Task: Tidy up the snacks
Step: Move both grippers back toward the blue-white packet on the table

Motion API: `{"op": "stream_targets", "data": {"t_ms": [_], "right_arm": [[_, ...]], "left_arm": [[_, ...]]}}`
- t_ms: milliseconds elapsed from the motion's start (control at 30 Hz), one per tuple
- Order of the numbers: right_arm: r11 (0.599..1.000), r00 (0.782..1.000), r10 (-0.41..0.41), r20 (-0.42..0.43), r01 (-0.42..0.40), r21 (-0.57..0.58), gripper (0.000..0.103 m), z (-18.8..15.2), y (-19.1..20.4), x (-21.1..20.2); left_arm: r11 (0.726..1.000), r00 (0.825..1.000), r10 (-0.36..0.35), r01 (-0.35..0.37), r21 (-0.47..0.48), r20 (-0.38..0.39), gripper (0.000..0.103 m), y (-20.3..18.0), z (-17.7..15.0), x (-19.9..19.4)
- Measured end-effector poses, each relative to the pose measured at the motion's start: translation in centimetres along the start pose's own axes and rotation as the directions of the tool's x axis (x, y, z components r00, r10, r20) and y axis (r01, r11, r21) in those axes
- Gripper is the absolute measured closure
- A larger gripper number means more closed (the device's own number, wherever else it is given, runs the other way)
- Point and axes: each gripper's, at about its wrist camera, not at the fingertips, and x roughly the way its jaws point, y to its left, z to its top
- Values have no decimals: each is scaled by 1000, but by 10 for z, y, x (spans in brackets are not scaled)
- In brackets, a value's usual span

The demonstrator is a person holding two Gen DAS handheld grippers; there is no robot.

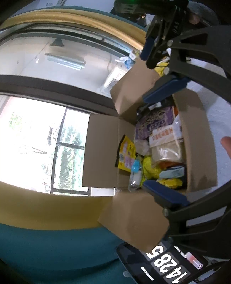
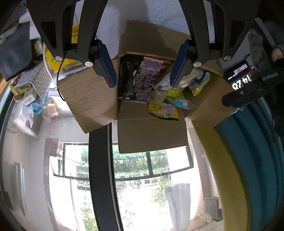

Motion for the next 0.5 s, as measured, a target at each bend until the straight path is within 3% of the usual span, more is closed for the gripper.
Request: {"op": "stream_targets", "data": {"t_ms": [500], "right_arm": [[999, 999, 32, 0, -32, -21, 37, -28, 25, -41]], "left_arm": [[999, 1000, 7, -7, 37, 3, 13, -14, -32, -54]]}}
